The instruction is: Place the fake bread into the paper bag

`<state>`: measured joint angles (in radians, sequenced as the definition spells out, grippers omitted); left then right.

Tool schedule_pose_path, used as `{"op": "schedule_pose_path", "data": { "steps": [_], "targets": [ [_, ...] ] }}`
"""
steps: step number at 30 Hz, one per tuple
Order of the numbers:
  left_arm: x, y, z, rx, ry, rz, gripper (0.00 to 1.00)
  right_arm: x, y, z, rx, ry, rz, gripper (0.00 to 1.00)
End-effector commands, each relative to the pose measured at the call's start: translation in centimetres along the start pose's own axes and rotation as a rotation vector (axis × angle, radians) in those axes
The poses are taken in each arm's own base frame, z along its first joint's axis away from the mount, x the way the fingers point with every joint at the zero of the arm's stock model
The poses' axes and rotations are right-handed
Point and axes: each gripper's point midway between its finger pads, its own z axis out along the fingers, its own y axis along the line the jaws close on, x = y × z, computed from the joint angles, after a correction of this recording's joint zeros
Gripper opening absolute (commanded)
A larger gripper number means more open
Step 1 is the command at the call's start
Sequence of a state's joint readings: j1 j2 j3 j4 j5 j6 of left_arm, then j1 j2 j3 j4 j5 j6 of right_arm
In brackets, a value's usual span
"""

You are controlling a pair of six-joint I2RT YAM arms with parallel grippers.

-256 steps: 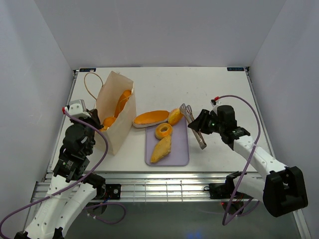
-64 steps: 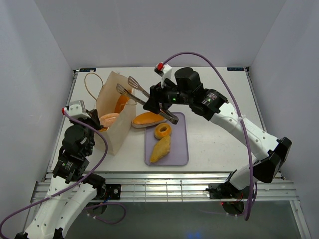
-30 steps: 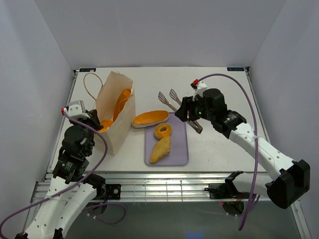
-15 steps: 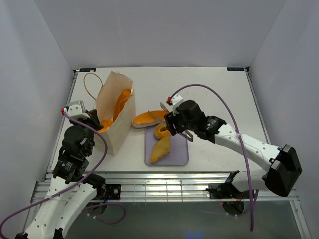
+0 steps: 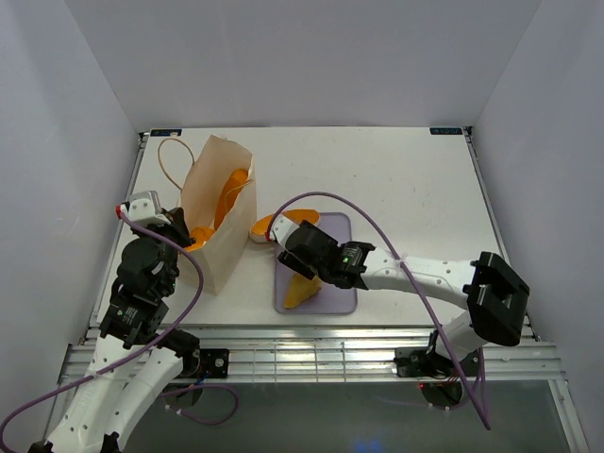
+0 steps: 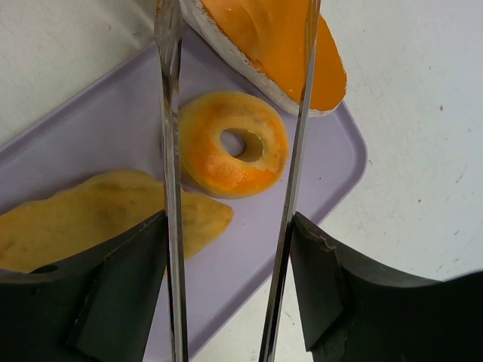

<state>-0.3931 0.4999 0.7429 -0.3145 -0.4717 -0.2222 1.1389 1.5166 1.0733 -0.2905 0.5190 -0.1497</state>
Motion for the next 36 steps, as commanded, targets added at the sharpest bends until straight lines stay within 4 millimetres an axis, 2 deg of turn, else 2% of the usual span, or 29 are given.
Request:
{"op": "schedule_pose_path", "data": {
  "steps": [1,8,14,25,36],
  "targets": [
    [0.3,0.1,-0.2,0.001,0.004,-0.002,0.0,-3.8,-1.1,-0.8,0.094,-0.085,-0.057,0.68],
    [0.2,0.0,-0.2,0.006,0.002,-0.003,0.0,-4.3,1.6,0.0,0.084,-0.074,-0.142,0.7],
    [0.2,0.0,-0.2,0.007,-0.001,-0.006,0.0,-4.1,3.1,1.2,0.096,-0.042,-0.199,0.71],
    [0.0,-0.1,-0.3,0.013,-0.006,-0.005,0.0,-5.2,3.6,2.4,0.121,-0.046,-0.222,0.72],
    [0.0,-0.1,-0.5,0.013,-0.012,-0.004,0.0,-5.4,3.9,4.0,0.16,-0.014,-0.258,0.71]
  ]
}}
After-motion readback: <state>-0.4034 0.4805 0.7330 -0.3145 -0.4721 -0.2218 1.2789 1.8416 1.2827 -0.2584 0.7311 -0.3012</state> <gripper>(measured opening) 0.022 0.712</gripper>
